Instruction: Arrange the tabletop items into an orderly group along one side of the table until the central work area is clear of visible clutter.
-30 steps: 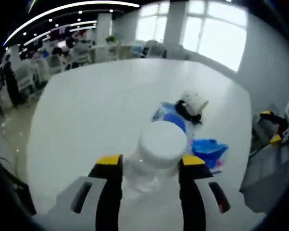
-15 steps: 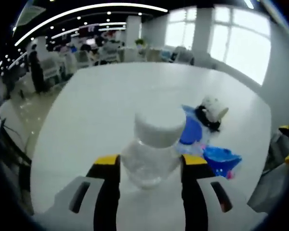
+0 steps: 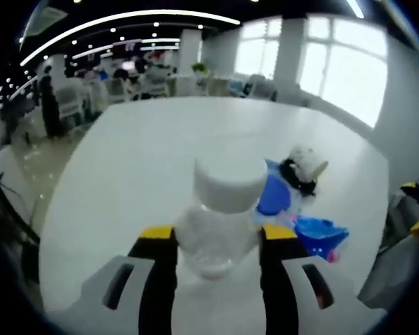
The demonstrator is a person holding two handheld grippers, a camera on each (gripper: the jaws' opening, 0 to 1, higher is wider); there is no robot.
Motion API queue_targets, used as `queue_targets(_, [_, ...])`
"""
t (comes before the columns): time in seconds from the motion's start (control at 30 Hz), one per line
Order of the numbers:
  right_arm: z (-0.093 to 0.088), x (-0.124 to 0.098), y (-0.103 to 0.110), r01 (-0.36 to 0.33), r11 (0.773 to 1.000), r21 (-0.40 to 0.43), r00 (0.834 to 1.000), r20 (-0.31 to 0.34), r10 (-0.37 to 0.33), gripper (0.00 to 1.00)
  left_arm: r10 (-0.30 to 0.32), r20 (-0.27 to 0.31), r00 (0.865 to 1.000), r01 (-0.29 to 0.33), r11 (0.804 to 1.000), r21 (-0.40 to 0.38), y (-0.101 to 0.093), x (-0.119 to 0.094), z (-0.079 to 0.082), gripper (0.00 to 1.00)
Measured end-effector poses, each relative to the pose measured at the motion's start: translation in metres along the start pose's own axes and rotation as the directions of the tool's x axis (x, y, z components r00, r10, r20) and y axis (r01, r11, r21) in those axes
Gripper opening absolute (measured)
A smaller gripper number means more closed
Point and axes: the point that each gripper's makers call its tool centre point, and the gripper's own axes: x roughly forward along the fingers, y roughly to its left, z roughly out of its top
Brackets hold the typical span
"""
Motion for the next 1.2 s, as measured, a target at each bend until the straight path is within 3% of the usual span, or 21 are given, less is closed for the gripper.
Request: queue_targets(1.2, [-0.004, 0.002, -0.001, -0.004, 1.000, 0.003, 1.000, -0.023, 0.004, 0.76, -0.075, -0.040, 0.996, 0.080, 0.987, 0.140, 0.044, 0.026, 0.028, 0.42])
